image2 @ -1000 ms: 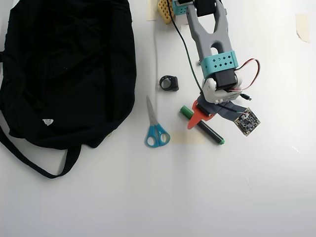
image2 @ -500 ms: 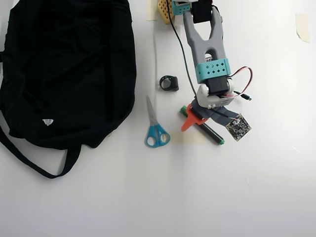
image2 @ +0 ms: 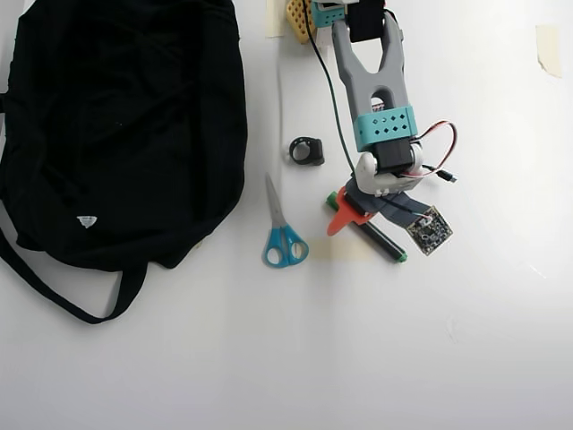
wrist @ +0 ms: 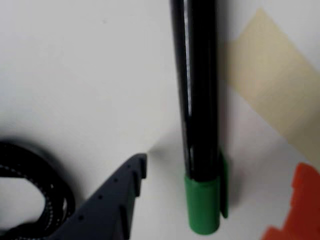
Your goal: Put the green marker into the black bag
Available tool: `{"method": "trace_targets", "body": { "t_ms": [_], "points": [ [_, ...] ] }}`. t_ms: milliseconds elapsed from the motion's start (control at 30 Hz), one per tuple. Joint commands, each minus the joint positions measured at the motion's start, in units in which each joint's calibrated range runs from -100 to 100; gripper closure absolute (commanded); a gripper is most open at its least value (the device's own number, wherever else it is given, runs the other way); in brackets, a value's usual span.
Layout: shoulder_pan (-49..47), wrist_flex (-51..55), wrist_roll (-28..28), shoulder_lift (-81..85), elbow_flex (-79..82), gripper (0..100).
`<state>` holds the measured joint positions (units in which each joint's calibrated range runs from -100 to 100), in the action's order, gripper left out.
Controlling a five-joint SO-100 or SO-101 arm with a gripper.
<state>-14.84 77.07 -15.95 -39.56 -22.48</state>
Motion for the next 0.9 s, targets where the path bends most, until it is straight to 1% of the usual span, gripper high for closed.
{"method": "trace_targets", "body": {
  "t_ms": [0, 867],
  "points": [
    [-0.4, 0.3, -0.1, 0.8, -2.5, 63],
    [-1.6, 0.1, -0.7, -3.7, -6.0, 63]
  ]
}}
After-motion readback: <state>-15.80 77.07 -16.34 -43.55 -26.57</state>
